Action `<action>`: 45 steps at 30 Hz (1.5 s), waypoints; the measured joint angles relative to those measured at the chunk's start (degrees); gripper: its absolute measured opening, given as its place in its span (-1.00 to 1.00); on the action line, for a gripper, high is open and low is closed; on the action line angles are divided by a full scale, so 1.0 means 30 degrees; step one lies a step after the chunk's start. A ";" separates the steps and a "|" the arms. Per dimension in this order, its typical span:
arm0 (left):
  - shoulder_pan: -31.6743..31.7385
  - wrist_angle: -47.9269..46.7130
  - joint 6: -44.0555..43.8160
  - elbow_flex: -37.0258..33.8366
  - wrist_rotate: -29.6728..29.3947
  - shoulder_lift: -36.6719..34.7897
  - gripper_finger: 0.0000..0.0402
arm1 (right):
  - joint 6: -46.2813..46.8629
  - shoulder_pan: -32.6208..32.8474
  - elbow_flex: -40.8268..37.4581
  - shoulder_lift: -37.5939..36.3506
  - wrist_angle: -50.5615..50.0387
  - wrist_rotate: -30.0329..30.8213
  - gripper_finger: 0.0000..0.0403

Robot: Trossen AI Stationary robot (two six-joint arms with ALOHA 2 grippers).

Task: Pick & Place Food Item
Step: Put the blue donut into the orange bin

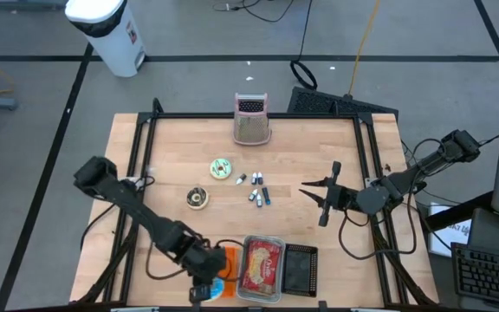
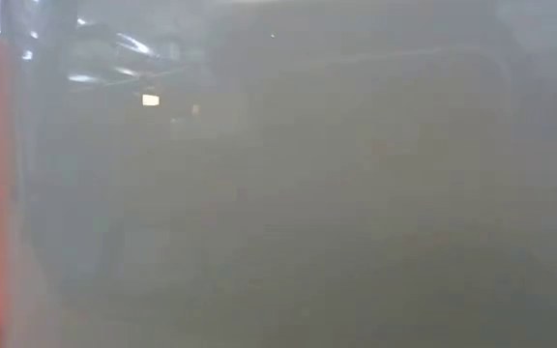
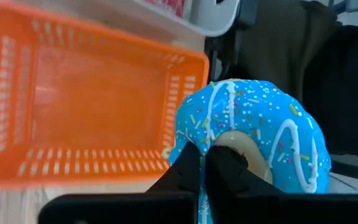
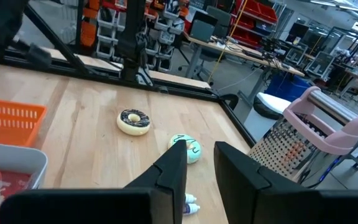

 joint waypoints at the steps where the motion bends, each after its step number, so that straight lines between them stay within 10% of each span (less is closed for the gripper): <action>1: 0.0091 0.0010 0.0322 0.0260 0.0184 0.0335 -0.98 | 0.0011 0.0000 0.0000 0.0000 0.0108 0.0019 -0.65; 45: 0.1409 0.4747 0.3161 -0.2438 0.2188 0.2128 -0.93 | -0.1164 0.0000 0.0000 0.1457 0.3457 -0.0004 -0.65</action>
